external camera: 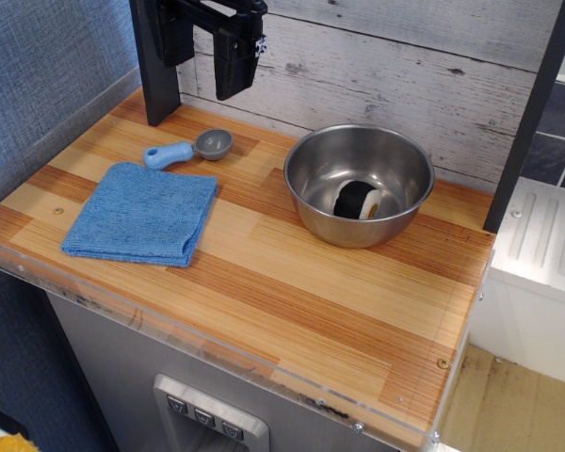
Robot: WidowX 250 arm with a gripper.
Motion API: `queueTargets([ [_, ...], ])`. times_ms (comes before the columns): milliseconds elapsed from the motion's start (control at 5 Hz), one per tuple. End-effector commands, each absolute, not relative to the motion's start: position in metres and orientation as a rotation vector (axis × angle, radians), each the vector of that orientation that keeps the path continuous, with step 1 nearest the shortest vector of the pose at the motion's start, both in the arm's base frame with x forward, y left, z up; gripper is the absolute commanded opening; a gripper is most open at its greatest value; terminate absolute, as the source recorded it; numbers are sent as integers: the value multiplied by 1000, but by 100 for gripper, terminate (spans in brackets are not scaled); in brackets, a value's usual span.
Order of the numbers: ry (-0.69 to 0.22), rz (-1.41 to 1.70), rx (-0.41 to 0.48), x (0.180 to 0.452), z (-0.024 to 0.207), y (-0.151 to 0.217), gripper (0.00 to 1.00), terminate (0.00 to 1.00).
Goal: Move the spoon to the bottom/middle of the preparation area.
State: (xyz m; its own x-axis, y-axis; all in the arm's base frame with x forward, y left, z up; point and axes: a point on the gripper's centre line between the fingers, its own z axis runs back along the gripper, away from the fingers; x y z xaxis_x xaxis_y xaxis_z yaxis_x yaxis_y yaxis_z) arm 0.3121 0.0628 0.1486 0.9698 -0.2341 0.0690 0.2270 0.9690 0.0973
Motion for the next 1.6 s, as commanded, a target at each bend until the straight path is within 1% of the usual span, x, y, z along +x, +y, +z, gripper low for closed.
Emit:
queueTargets([
  [0,-80,-233,89,312,149,63,100,0],
  [200,-74,-370,143,327,147,93,100,0],
  [400,-35,-559,133,333,139,114,100,0],
  [600,-11,-773,144,338,131,133,100,0],
  [800,35,-949,184,335,112,150,100,0],
  [1000,52,-1008,205,334,96,157,100,0],
  [1400,43,-911,202,345,74,157,100,0],
])
